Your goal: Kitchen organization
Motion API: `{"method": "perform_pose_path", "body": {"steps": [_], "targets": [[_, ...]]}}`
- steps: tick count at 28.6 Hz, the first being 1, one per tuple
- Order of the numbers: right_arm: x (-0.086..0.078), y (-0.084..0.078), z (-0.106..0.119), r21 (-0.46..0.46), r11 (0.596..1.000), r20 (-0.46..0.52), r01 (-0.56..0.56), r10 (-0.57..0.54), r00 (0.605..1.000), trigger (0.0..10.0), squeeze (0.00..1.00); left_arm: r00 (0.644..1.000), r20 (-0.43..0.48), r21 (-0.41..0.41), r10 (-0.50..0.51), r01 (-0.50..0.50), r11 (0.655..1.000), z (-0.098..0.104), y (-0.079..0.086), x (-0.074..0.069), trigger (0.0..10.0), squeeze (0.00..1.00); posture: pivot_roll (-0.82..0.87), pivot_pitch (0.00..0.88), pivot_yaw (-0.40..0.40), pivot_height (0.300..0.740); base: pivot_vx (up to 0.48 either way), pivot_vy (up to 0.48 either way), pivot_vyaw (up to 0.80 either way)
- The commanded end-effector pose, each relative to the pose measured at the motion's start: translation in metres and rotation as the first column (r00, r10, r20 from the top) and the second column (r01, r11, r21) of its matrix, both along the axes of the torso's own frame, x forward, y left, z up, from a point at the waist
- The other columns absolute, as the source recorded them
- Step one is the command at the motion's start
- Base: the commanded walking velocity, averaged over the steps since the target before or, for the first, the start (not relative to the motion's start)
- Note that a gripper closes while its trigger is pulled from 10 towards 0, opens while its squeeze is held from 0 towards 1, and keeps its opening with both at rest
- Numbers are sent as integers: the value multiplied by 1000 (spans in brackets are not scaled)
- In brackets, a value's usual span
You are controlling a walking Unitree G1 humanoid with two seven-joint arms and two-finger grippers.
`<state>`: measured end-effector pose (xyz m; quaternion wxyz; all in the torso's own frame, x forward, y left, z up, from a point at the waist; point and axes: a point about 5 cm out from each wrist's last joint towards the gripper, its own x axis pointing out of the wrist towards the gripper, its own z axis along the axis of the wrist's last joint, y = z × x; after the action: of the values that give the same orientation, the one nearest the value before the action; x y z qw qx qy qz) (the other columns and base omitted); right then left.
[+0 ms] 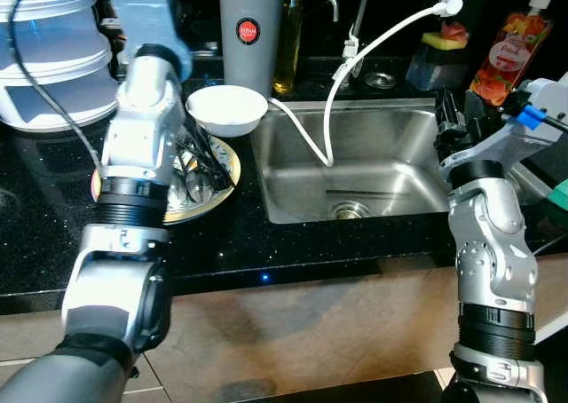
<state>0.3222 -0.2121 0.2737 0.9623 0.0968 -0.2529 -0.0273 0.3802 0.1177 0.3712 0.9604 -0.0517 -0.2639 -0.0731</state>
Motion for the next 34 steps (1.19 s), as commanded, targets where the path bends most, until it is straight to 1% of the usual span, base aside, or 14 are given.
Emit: {"method": "perform_pose_path", "body": {"steps": [1, 7, 11, 12, 13, 20, 21, 23, 24, 25, 29, 30, 33, 34], "targets": [[-2, -3, -1, 4, 1000, -6, 12, -12, 1000, 10000, 0, 995, 12, -32, -95, 95, 995, 4, -12, -2, 10000, 0, -10, 0, -38, 740, 0, 0, 0], [-5, 0, -1, -21, 1000, 5, 23, -23, 1000, 10000, 0, 911, -129, -139, -391, 374, 917, -32, -66, -1, 10000, 0, -25, 0, -25, 740, 0, 0, 0], [-6, 0, -2, -28, 999, 4, 28, -28, 1000, 10000, 0, 870, -209, -55, -447, 446, 894, -61, -92, -1, 10000, 0, -34, 0, -20, 740, 0, 0, 0], [-6, -1, -2, -30, 999, 5, 30, -30, 1000, 10000, 0, 863, -234, -7, -448, 459, 888, -71, -100, -2, 10000, 141, -37, 0, -17, 740, 0, 0, 0], [-6, -1, -1, -31, 999, 7, 32, -32, 999, 10000, 0, 859, -250, 21, -447, 466, 885, -78, -105, -1, 10000, 1000, -37, 0, -17, 740, 0, 0, 0], [-7, -1, 0, -32, 999, 13, 35, -34, 999, 10000, 0, 849, -274, 6, -452, 471, 882, -86, -105, 1, 10000, 1000, -45, 0, -8, 740, 0, 0, 0], [-7, 0, -1, -32, 999, 14, 34, -34, 999, 10000, 0, 840, -260, -20, -476, 488, 873, -80, -98, -1, 10000, 0, -40, 0, -8, 740, 0, 0, 0], [-7, 0, -1, -32, 999, 14, 34, -34, 999, 10000, 0, 843, -263, -17, -469, 482, 876, -79, -95, 0, 10000, 0, -40, 0, -8, 740, 0, 0, 0], [-7, 0, -2, -31, 999, 10, 30, -30, 1000, 10000, 0, 865, -381, 108, -327, 393, 913, -94, -85, 6, 10000, 0, -40, 0, -8, 740, 0, 0, 0], [-6, 0, -2, -30, 999, 9, 29, -29, 1000, 10000, 0, 868, -407, 144, -285, 370, 918, -99, -83, 7, 10000, 0, -40, 0, -8, 740, 0, 0, 0], [-6, 3, -3, -31, 999, 6, 20, -20, 1000, 10000, 0, 846, -486, 174, -222, 342, 923, -115, -74, 1, 10000, 0, -20, 0, -13, 740, 0, 0, 0], [-6, 3, -4, -31, 999, 6, 19, -18, 1000, 10000, 0, 850, -474, 213, -230, 364, 907, -117, -73, -5, 10000, 0, -20, 0, -13, 740, 0, 0, 0], [-6, 3, -4, -28, 999, 3, 19, -19, 1000, 10000, 0, 909, -320, 509, -266, 402, 761, -112, -62, -41, 10000, 0, -6, 0, -15, 740, 0, 0, 0], [-6, 3, -5, -28, 999, 2, 18, -18, 1000, 10000, 0, 910, -319, 518, -264, 400, 756, -111, -60, -43, 10000, 0, -6, 0, -15, 740, 0, 0, 0]]}}
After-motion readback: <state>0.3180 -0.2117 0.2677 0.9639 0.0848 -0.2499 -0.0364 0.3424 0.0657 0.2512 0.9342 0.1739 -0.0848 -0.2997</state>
